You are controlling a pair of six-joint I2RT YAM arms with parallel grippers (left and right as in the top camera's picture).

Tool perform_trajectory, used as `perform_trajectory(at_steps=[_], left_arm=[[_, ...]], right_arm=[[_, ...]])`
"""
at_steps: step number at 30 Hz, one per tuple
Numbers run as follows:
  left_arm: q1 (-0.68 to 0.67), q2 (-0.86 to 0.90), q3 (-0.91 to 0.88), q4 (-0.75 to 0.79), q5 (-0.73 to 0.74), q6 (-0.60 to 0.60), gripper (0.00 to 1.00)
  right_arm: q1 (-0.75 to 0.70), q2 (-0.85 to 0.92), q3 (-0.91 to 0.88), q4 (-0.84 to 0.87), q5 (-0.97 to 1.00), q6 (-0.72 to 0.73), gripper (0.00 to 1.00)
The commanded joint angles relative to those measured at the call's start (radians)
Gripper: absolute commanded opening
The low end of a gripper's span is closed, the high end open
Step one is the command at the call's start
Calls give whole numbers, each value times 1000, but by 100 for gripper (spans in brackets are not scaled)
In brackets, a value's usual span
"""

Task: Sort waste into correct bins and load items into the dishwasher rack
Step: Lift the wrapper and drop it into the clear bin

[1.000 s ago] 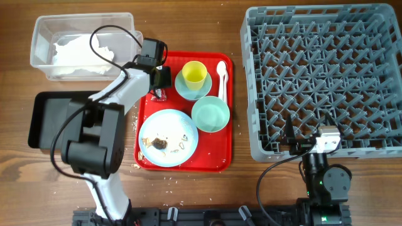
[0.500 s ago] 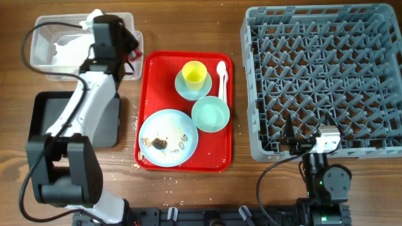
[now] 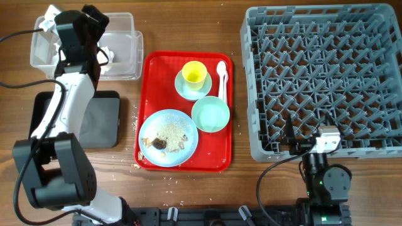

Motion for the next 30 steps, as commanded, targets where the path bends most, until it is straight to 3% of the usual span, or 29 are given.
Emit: perform_trajectory(at_steps=[1, 7, 23, 26, 28, 30], left_arm=[[3, 2, 2, 4, -9, 5, 100], [3, -64, 2, -57, 6, 5, 100], [3, -392, 2, -463, 6, 5, 100], [3, -409, 2, -505, 6, 5, 93], [3, -408, 2, -576, 11, 5, 80], [3, -408, 2, -636, 13, 5, 79]], right_arm=[[-4, -4, -2, 6, 1, -11, 100], [-4, -4, -2, 6, 1, -11, 100], [-4, -4, -2, 6, 1, -11, 100], [-4, -4, -2, 6, 1, -11, 100], [-4, -4, -2, 6, 1, -11, 100], [-4, -4, -2, 6, 1, -11, 100]])
